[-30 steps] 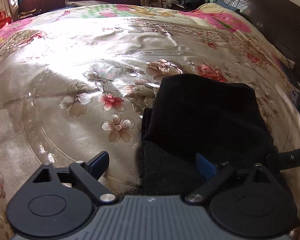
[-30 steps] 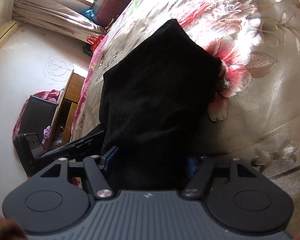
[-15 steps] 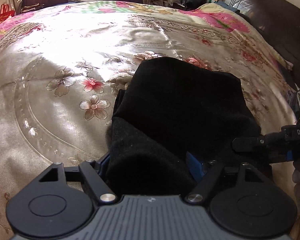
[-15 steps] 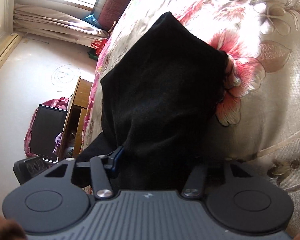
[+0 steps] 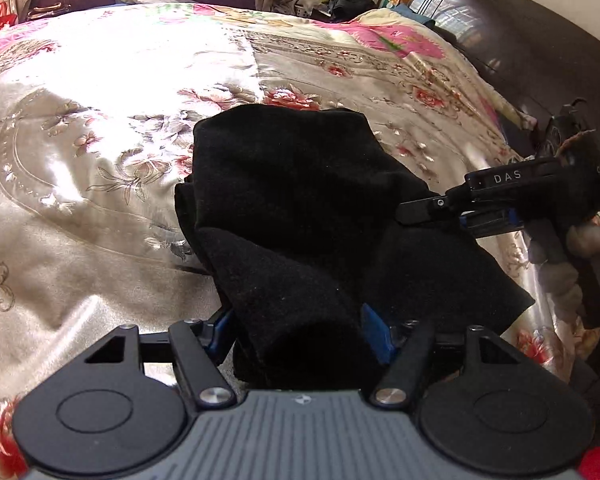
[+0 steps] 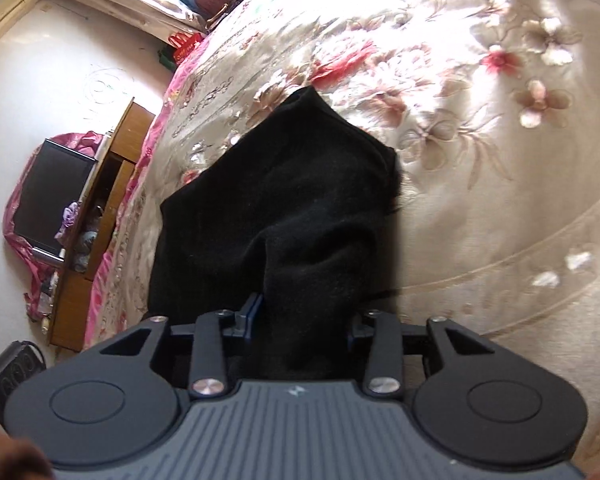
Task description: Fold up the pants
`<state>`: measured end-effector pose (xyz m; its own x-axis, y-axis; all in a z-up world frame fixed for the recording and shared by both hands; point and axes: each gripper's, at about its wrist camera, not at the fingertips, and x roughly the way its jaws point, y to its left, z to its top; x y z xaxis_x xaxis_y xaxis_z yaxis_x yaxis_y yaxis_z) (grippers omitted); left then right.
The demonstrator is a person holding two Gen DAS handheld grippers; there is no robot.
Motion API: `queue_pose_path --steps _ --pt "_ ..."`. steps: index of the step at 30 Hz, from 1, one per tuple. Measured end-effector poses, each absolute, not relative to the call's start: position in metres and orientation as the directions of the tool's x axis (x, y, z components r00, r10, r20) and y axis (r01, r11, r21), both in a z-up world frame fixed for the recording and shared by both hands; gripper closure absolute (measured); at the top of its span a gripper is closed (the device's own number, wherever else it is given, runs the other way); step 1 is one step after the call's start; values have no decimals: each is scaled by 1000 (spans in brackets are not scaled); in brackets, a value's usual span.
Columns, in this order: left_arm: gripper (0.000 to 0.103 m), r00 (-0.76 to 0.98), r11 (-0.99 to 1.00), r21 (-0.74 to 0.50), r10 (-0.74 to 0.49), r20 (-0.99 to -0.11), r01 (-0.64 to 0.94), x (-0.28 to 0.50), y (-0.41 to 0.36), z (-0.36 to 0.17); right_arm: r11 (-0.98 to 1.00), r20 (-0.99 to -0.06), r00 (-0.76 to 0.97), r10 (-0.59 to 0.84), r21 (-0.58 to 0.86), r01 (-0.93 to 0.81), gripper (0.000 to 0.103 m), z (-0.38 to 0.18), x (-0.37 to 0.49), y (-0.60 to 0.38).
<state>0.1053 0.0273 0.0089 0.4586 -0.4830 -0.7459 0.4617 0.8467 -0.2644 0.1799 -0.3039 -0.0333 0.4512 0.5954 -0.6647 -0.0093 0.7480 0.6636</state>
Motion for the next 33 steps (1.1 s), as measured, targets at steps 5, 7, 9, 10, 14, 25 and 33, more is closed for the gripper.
queue_pose_path --steps 5,7,9,10,14,25,33 --pt "21 512 887 -221 -421 -749 405 93 43 22 828 -696 552 460 561 17 60 -10 143 -312" --pt "21 549 902 -178 -386 -742 394 84 50 31 839 -669 599 441 543 -11 60 7 129 -314" --pt "21 580 910 -150 -367 -727 387 76 52 41 830 -625 628 464 555 -62 60 22 117 -307" --pt "21 597 914 -134 -356 -719 384 75 51 44 822 -604 632 485 562 -93 60 27 113 -299" --pt "21 673 931 -52 -298 -677 360 77 31 50 825 -595 625 505 547 -146 60 24 113 -261" --pt "18 630 951 -31 -229 -742 309 76 13 20 888 -667 626 404 450 -94 62 1 89 -237" --pt "18 644 949 4 -211 -736 315 61 5 22 881 -638 662 394 467 -75 62 4 72 -238"
